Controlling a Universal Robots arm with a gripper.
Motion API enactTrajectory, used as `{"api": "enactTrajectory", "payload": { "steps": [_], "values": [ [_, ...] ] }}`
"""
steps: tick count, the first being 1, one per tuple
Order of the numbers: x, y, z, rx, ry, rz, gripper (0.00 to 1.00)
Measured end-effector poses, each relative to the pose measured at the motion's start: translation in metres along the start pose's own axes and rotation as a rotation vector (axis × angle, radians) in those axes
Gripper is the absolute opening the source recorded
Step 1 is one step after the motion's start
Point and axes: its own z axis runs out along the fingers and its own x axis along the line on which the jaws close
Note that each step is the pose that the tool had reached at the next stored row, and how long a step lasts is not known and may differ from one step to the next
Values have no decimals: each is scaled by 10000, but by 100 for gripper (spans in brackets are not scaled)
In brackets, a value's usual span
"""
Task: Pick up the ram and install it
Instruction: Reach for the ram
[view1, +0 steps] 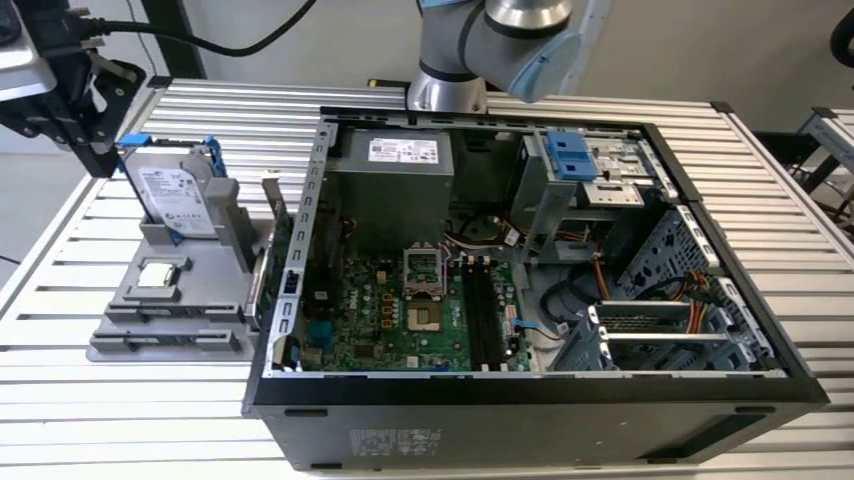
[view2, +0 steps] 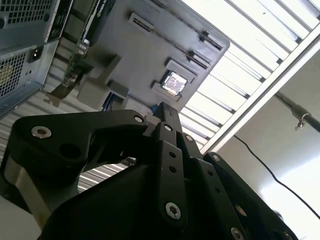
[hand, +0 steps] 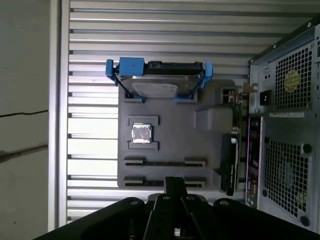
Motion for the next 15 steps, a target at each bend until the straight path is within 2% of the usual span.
{"api": "enactTrajectory", "payload": {
  "steps": [11,15],
  "values": [
    [0,-253,4,2,-10,219,0],
    [0,-273,3,2,-10,220,0]
  ]
}}
